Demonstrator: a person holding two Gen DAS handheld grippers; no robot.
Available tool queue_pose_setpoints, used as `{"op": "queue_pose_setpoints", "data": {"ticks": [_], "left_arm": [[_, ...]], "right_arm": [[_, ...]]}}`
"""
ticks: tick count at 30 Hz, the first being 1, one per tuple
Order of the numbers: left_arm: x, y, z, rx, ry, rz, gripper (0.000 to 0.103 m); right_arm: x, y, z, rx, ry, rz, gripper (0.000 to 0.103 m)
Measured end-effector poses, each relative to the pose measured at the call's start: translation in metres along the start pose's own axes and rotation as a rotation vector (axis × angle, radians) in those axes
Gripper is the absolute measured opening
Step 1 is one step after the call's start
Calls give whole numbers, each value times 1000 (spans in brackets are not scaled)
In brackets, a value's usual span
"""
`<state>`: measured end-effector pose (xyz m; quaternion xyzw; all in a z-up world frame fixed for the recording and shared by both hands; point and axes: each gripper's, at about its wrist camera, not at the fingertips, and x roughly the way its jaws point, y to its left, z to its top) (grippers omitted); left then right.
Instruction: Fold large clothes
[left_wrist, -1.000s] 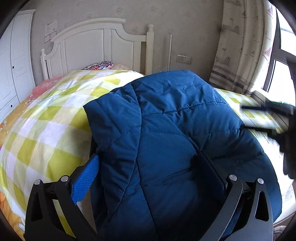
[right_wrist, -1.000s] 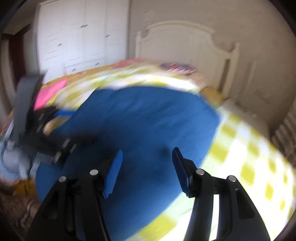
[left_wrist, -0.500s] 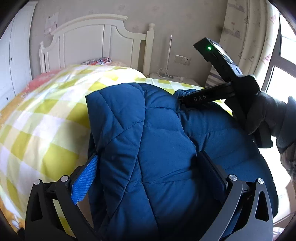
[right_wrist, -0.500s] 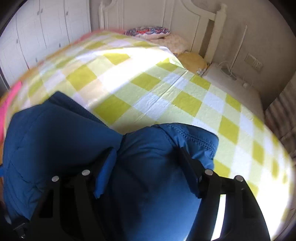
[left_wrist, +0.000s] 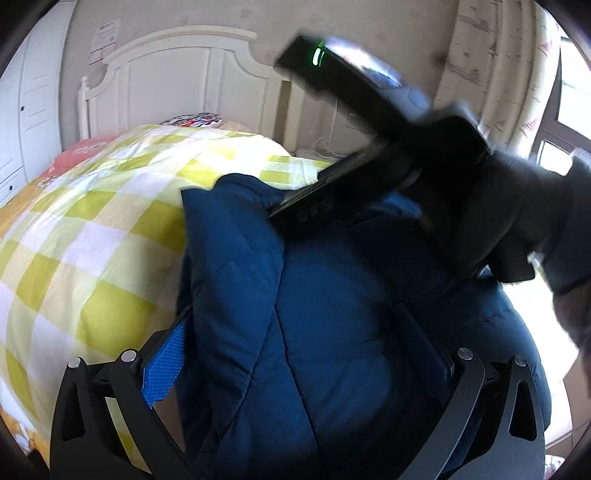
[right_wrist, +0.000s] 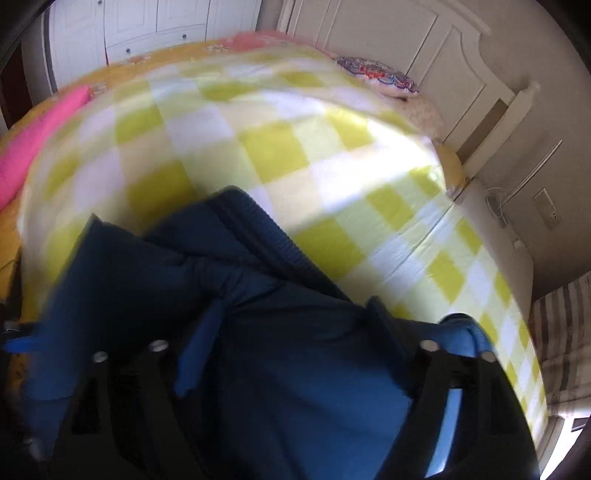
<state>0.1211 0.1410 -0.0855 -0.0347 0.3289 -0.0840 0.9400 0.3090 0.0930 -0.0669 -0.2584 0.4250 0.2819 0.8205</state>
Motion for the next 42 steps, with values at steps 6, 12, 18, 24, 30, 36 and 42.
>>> {"op": "queue_pose_setpoints", "data": {"ticks": [6,12,18,24,30,36,42], "left_arm": [[2,5,-1,-17,13,-45,99],[-2,24,-3,-70,60,-173,99],[-13,53,0,-169,136,-310,99],[-3,76,-13,-323,299,-399,99],[25,79,-11,-340,407,-486,99],[26,80,-9,-315,440,-499,99],[35,80,-4,-289,408,-608,99]], "right_arm": [[-21,-5,-4,26,-51,-17,88],[-96,-45,-69,260,-261,48,89],[-118,-89,-176,574,-296,249,92],[-88,-53,-230,620,-197,531,101],[-76,-45,-235,639,-200,590,101],[-79,-41,-238,622,-182,596,101],[-60,-38,-244,673,-182,725,101]]}}
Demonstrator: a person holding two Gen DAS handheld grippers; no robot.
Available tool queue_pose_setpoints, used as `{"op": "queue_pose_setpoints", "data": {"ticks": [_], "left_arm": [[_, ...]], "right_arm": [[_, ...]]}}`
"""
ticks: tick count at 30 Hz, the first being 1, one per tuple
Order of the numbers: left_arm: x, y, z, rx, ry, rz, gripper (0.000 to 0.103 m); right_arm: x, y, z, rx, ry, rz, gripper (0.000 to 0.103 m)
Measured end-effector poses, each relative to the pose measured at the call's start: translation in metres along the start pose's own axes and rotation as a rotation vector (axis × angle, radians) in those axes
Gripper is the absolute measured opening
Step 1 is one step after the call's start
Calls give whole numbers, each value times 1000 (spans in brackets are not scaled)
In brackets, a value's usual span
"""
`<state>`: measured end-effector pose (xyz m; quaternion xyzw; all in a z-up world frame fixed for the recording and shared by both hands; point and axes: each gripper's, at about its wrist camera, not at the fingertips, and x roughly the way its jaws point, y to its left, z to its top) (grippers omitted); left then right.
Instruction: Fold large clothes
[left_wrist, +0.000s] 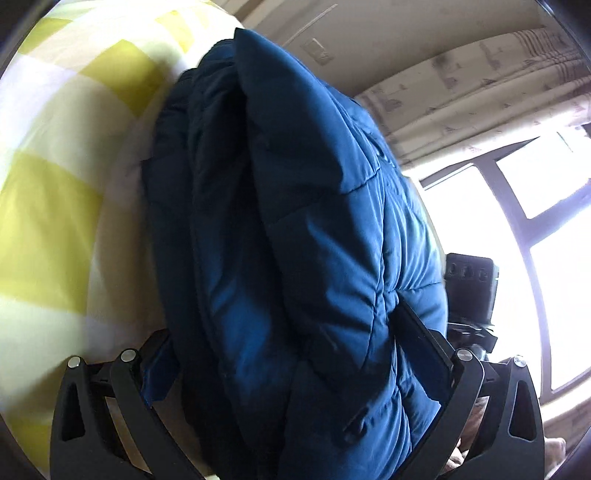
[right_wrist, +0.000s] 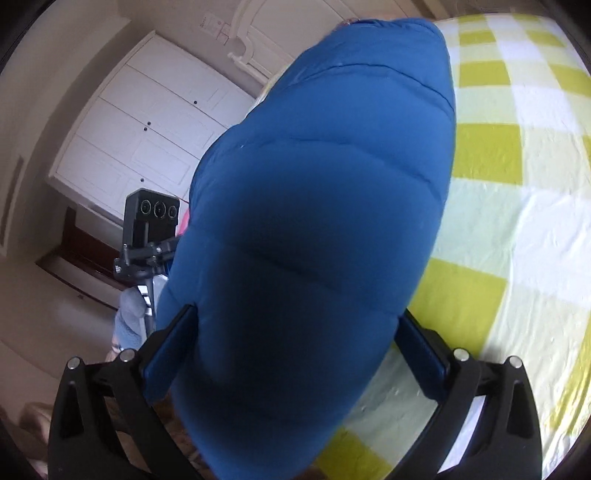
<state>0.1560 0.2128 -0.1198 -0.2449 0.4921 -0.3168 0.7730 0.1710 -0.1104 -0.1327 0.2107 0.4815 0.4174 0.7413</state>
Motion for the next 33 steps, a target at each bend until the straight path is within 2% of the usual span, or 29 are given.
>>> {"op": "queue_pose_setpoints", "data": {"ticks": [2,4,6,8,12,16,22,24,27,29,31,33], "left_arm": [[5,-1,6,0,22,-5,99],[13,-10,13,17,62,22,99],[18,-13,16,20,77,18,99],[19,-14,14,23,38,12,97],[14,-20,3,26,-69,-1,85],[29,-47,22,61,-126,9,82],[117,-85,115,97,-71,-13,81],[159,-99,151,98,-55,-4,80],[197,-112,183,99,-53,36,80],[215,-114,197,85,-53,77,86],[218,-113,194,87,-52,102,96],[217,-110,186,105,-52,103,99]], "right_arm": [[1,2,0,6,2,-3,101],[1,2,-2,13,-5,-4,101],[0,9,-8,-16,-40,-30,98],[-3,19,-18,-69,-83,-67,90],[-18,36,-27,-183,-180,-140,76],[-42,39,-21,-253,-267,-223,70],[-95,-11,19,-224,-377,-368,68],[-118,-44,42,-163,-415,-404,68],[-140,-89,68,-67,-444,-419,69],[-144,-110,73,-21,-446,-422,71],[-147,-122,73,20,-439,-399,75],[-150,-123,62,48,-441,-399,83]]}}
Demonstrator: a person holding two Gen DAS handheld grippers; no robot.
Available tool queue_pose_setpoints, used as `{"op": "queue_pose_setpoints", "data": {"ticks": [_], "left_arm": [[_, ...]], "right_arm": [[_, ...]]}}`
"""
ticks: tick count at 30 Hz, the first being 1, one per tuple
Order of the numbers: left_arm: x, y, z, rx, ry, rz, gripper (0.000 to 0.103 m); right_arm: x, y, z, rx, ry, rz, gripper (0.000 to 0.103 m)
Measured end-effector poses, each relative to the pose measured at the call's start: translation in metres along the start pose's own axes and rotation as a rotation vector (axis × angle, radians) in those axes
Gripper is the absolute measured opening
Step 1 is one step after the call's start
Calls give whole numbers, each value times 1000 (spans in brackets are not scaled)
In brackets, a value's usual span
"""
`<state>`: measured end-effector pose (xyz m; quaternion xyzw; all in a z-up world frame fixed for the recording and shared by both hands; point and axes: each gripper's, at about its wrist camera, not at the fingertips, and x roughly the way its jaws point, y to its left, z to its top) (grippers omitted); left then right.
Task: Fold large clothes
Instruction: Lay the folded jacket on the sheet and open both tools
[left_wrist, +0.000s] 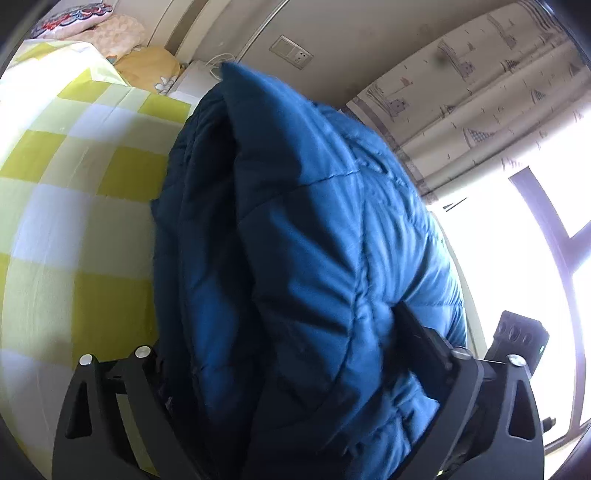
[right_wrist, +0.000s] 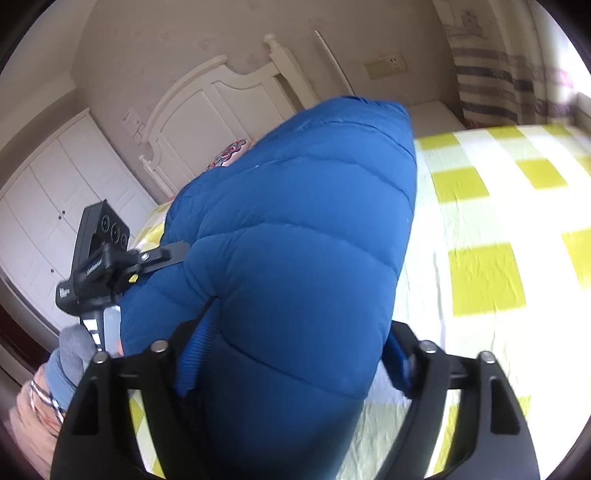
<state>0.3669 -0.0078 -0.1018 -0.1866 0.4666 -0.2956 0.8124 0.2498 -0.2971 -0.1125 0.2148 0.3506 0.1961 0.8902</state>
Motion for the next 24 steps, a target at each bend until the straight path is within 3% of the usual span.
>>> {"op": "queue_pose_setpoints", "data": {"ticks": [3,5,8,9,12,14,16,20,24], "left_arm": [[-22,7,-20,-37,-10,-6,99],[-47,-4,-35,8,-50,72,99],[-87,-63,-62,229,-156,262,99],[-106,-88,-74,306,-219,324,99],[-160,-150,-114,438,-446,440,99],[-187,-180,-146,444,-567,507,99],[-198,-192,-169,431,-623,550,99],[-195,-208,-199,440,-587,553,99],[-196,-216,-216,477,-571,560,99]], "right_arm": [[-4,5,-8,50,-6,-40,89],[-25,12,-11,77,-37,-97,90],[-73,44,-22,18,-162,-204,96],[-90,59,-27,-27,-209,-220,101],[-139,113,-51,-215,-359,-324,101],[-161,144,-76,-330,-397,-423,101],[-171,162,-96,-388,-393,-488,101],[-187,174,-117,-387,-375,-490,101],[-212,180,-114,-325,-395,-471,101]]}}
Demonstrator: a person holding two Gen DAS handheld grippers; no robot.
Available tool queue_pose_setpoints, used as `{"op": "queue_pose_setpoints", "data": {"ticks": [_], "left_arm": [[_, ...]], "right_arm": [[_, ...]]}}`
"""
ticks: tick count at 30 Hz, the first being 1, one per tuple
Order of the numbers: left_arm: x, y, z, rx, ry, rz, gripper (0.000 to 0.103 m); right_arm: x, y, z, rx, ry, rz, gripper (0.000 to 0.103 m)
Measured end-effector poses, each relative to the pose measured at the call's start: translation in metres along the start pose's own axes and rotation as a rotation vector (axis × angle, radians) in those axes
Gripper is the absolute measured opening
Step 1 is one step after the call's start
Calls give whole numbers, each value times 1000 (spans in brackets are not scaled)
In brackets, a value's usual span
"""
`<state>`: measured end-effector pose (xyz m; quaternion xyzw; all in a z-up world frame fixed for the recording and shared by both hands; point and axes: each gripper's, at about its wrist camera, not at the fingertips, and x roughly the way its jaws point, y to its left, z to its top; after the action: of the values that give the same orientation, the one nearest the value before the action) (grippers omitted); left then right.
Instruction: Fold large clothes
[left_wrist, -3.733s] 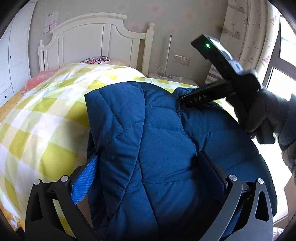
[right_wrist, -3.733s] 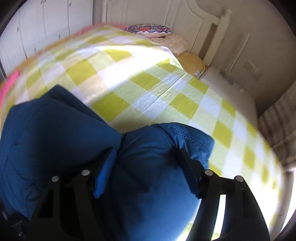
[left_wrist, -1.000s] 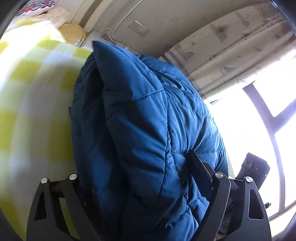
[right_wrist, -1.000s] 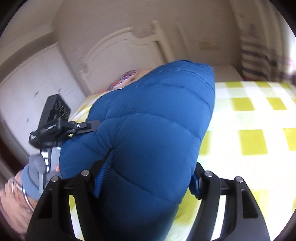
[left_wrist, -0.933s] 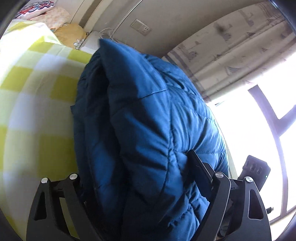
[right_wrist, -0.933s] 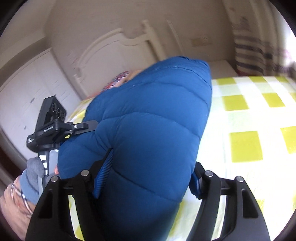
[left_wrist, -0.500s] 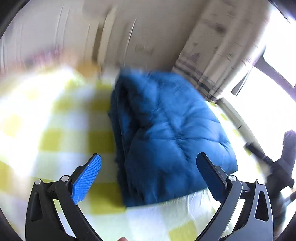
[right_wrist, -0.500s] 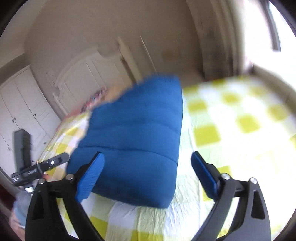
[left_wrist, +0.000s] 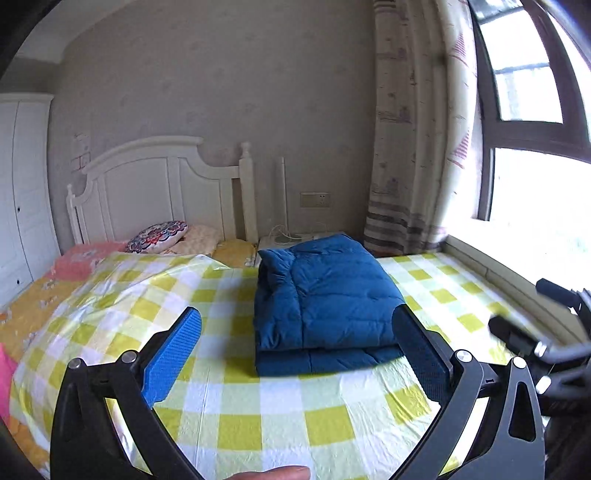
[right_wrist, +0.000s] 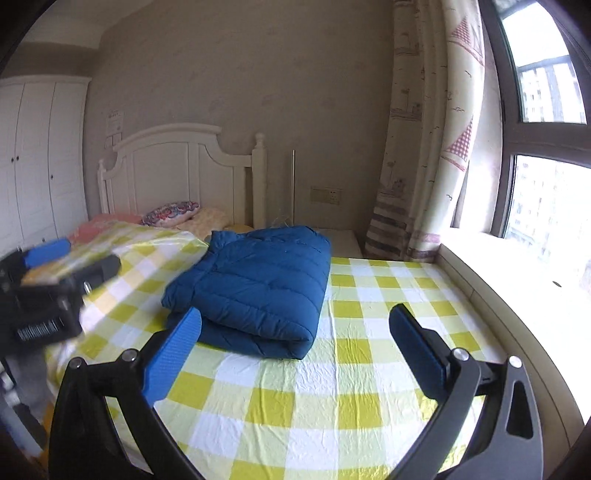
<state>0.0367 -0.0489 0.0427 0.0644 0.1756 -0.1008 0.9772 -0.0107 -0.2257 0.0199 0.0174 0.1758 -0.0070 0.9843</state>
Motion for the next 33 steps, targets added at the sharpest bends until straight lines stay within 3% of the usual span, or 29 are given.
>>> {"op": "queue_pose_setpoints", "data": {"ticks": [4,12,33], "left_arm": [[-9,-1,-2,6,-7,5,99],[3,6,-10,-18,36,20,99],[5,13,-16,-45,53,48,99]], "right_arm": [[-11,3,7,10,-24,8,101],[9,18,-2,-2,27,22,101],[20,31,-10,-40,54,22,101]]}}
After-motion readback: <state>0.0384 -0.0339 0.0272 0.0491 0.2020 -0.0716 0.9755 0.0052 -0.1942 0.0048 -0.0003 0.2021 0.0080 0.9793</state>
